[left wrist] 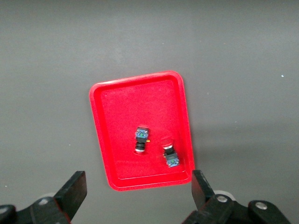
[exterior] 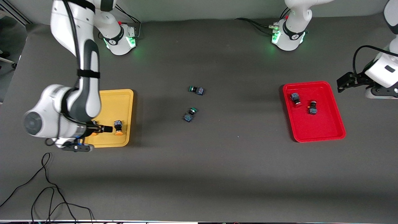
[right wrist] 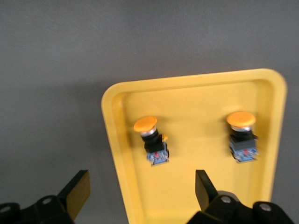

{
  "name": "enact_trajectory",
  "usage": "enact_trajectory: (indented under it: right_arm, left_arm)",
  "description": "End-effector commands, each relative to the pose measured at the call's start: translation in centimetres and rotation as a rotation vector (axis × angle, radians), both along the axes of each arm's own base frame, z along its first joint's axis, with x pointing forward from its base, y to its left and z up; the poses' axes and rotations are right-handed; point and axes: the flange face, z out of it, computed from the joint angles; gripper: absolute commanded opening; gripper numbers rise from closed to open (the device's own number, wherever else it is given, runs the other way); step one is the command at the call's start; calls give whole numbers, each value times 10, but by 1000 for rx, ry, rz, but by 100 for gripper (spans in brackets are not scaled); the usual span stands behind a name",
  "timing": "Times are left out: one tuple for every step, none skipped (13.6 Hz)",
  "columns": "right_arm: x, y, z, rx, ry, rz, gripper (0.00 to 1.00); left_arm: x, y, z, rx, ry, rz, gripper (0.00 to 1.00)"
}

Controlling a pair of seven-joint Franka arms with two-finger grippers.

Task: Place red and yellow buttons in trays
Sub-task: 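Carry the buttons to the matching trays and lower them in, then open the right gripper and withdraw it from the yellow tray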

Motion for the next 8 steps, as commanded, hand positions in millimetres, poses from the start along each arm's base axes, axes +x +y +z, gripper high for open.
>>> enact_trajectory:
  right_arm:
    - [4, 0, 59, 1, -11, 30, 100]
    - [3, -1, 74, 8, -18, 31, 100]
    - [3, -2, 91, 14, -31, 35, 100]
    - [3, 2, 110, 11, -50, 44, 100]
    - [1, 6, 125, -4, -66, 58, 100]
    - [-3, 12, 135, -12, -76, 74, 100]
    - [-5, 10, 144, -23, -82, 50, 100]
    - [-9, 10, 155, -23, -89, 25, 100]
  left_arm:
    - [-4, 1, 3, -9, 10, -24, 100]
    - [-4, 1, 3, -10, 10, -25, 100]
    - [-4, 2, 2, -10, 12, -25, 100]
    - [-3, 2, 1, -10, 15, -24, 100]
    - [-4, 1, 1, -11, 16, -27, 100]
    - [-3, -1, 1, -11, 16, -29, 100]
    - [-2, -2, 2, -11, 15, -31, 100]
    - [-2, -3, 0, -11, 18, -34, 100]
